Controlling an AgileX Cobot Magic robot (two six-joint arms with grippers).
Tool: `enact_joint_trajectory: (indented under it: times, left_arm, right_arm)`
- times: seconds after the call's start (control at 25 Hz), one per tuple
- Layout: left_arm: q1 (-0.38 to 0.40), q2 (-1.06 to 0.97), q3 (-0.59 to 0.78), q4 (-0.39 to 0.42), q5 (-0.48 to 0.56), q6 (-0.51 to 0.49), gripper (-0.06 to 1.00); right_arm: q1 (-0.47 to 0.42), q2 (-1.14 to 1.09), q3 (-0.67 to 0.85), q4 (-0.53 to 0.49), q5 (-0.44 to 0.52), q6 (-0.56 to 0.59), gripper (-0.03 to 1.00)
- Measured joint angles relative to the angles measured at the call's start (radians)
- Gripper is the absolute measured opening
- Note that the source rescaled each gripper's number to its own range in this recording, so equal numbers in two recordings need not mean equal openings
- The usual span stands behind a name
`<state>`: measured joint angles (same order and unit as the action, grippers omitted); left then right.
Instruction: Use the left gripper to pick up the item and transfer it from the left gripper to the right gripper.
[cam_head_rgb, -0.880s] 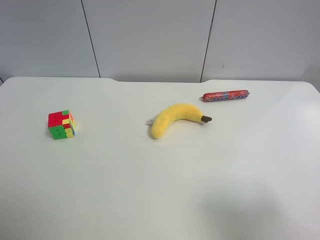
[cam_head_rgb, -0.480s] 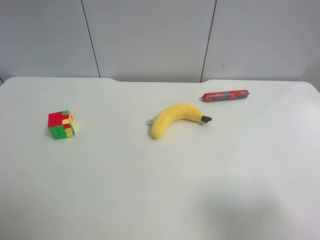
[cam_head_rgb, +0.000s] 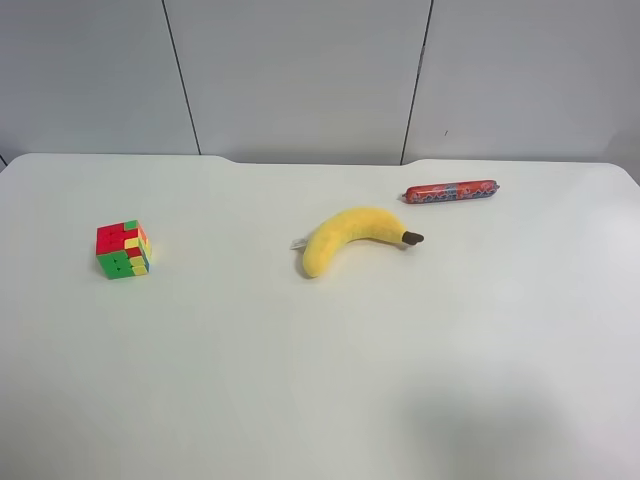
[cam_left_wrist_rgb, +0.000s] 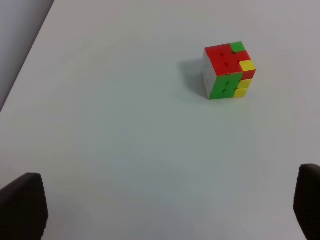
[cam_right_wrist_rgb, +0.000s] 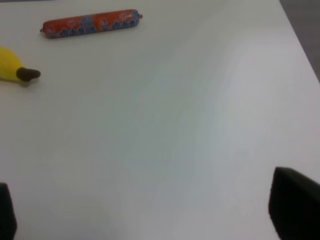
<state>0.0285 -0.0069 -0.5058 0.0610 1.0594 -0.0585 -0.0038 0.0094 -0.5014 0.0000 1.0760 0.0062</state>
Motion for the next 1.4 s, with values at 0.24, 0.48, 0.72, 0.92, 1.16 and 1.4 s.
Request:
enact_joint_trajectory:
  times: [0.24,0.48,0.72,0.92,1.16,1.4]
  left_arm:
    - [0.000,0.004,0.000,0.001,-0.001,-0.003,1.00]
    - [0.000,0.179,-0.075,0.001,0.002,-0.015,1.00]
    - [0.000,0.542,-0.255,0.008,0.002,-0.017,1.00]
    - [0.000,0.877,-0.394,-0.009,0.006,-0.025,1.00]
    - [-0.037,1.221,-0.516,-0.007,-0.004,-0.079,1.00]
    - [-0.073,1.484,-0.604,-0.015,-0.080,-0.110,1.00]
  right_arm:
    - [0.000,0.000,0.000,0.000,0.000,0.000,1.00]
    - [0.000,0.000,0.000,0.000,0.000,0.000,1.00]
    - [0.000,0.000,0.000,0.000,-0.002,0.000,1.00]
    - [0.000,0.000,0.000,-0.005,-0.002,0.000,1.00]
    - [0.000,0.000,0.000,-0.005,-0.002,0.000,1.00]
    - [0.000,0.000,0.000,-0.005,-0.002,0.000,1.00]
